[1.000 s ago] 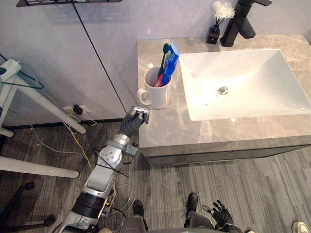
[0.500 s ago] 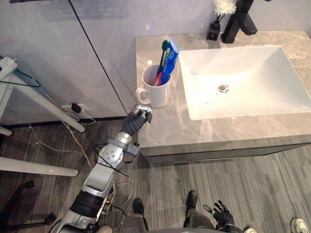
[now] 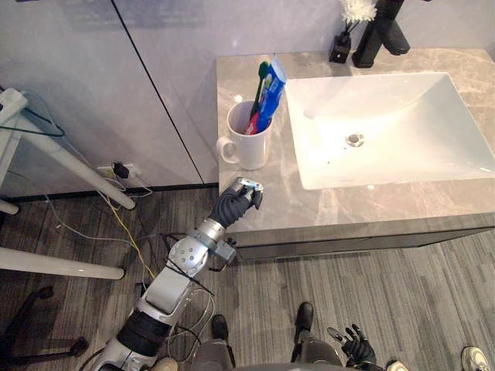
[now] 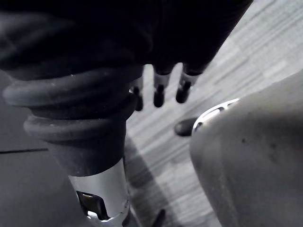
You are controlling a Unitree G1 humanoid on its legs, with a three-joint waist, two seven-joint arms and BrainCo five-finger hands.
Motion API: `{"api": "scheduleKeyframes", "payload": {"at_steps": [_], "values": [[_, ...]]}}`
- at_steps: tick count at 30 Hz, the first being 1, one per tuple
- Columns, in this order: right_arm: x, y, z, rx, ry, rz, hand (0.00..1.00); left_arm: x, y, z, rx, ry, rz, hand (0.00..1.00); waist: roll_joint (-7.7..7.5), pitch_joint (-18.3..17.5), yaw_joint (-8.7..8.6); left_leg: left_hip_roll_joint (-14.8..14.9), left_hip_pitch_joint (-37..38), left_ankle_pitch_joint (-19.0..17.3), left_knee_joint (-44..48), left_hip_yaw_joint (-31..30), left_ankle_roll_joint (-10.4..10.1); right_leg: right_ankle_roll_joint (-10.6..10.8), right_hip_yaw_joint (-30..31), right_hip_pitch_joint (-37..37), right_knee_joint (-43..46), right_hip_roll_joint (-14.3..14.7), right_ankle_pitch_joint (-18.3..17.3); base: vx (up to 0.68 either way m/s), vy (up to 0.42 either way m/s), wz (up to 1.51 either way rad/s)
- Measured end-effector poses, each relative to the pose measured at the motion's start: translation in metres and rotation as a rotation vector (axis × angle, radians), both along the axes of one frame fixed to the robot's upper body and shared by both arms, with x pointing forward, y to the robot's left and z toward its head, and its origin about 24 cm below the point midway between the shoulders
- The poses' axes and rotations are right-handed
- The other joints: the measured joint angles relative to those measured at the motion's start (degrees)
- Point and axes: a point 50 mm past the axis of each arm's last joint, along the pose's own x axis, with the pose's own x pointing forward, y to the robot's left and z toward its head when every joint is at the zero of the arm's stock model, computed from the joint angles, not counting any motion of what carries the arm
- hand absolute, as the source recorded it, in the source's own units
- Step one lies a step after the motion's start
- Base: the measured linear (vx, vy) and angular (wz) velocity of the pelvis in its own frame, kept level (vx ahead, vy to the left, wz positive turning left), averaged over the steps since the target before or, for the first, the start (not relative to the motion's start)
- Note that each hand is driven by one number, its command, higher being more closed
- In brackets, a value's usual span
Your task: Organize washtable
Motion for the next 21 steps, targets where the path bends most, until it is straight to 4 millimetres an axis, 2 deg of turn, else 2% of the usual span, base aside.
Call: {"api": "scheduleKeyframes", "payload": {"at_steps": [9, 15, 21], "values": [[0.001, 0.001, 0.0, 0.001, -0.002, 0.004, 0.0, 0.017, -0.013, 0.013, -0.018, -0.043, 0.037, 1.0, -0.87, 0.6, -0.32, 0.0, -0.1, 0.0, 0.0, -0.1, 0.0, 0.0, 0.3, -0.3, 0.1, 0.0, 0.0, 0.0, -0.002, 0.0], [0.002, 0.001, 0.001, -0.001, -0.006, 0.006, 0.0, 0.036, -0.011, 0.023, -0.013, -0.066, 0.095, 1.0, -1.42, 1.2, -1.08, 0.0, -0.4, 0.0, 0.2, 0.2, 0.0, 0.0, 0.8, -1.0, 0.6, 0.0, 0.0, -0.03, -0.014, -0.03], [0.005, -0.001, 0.003, -0.008, -0.022, 0.005, 0.0, 0.042, -0.006, 0.038, -0.061, -0.112, 0.143, 1.0, -1.42, 2.3, -1.58, 0.1, -1.1, 0.0, 0.2, 0.8, 0.0, 0.0, 1.7, -2.4, 0.8, 0.0, 0.1, -0.02, -0.018, -0.07]]}}
